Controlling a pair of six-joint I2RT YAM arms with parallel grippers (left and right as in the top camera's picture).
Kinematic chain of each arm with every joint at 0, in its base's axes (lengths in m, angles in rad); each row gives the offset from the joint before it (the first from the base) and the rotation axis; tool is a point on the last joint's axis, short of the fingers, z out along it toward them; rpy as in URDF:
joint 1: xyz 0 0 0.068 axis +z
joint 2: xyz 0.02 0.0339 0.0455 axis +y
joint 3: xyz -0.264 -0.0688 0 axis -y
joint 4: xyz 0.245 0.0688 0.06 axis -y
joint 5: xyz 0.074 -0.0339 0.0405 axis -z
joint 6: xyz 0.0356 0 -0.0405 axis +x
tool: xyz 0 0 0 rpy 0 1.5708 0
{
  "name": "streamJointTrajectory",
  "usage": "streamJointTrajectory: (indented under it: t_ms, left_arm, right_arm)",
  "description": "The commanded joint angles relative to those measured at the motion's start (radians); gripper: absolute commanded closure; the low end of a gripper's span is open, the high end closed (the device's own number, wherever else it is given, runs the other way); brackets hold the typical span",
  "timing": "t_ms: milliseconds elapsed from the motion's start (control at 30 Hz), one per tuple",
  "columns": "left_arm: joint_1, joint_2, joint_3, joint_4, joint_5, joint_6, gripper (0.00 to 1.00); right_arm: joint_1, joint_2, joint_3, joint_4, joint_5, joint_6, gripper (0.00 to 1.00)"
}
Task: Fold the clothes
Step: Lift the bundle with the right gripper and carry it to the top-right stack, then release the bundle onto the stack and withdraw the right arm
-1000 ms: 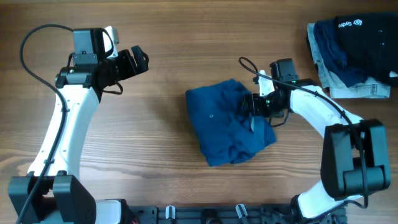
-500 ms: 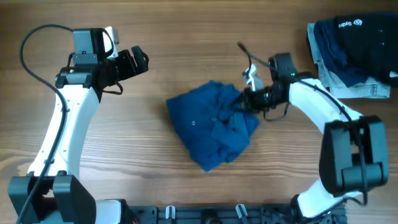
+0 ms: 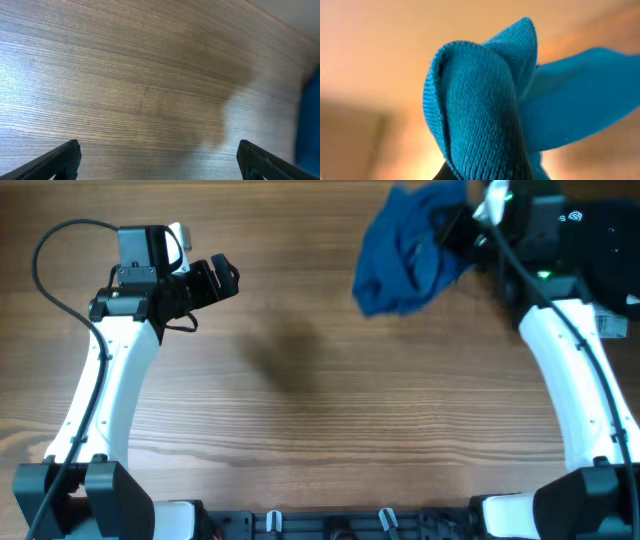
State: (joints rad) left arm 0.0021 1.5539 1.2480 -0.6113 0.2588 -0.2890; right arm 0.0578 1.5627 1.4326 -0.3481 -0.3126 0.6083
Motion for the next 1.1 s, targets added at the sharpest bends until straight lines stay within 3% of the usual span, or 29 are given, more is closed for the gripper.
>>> streamJointTrajectory:
  t_ms: [0, 100, 200, 400, 633, 800, 1067]
  left_arm:
    - [0.006, 0.006, 0.001, 0.000, -0.006, 0.024, 0.00]
    - [0.006, 0.006, 0.001, 0.000, -0.006, 0.024, 0.00]
    - [0.006, 0.006, 0.001, 0.001, -0.007, 0.024, 0.00]
    - [0.006, 0.006, 0.001, 0.001, -0.010, 0.024, 0.00]
    - [0.006, 0.006, 0.001, 0.001, -0.025, 0.024, 0.00]
    - [0.006, 0.006, 0.001, 0.001, -0.025, 0.024, 0.00]
    - [0.006, 0.006, 0.001, 0.002, -0.025, 0.024, 0.00]
  right_arm:
    - [-0.086, -0.030, 0.070, 0.186, 0.035, 0.217, 0.96]
    - [-0.175, -0.029, 0.070, 0.452, 0.040, 0.264, 0.96]
    - [-0.269, -0.010, 0.070, 0.515, 0.211, 0.441, 0.96]
    - [-0.391, 0.125, 0.070, 0.742, 0.259, 0.500, 0.96]
    - [-0.515, 0.360, 0.071, 1.070, 0.173, 0.530, 0.96]
    - [-0.581, 0.440, 0.071, 1.061, 0.130, 0.531, 0.96]
    - [-0.652, 0.442, 0.071, 0.713, -0.084, 0.439, 0.94]
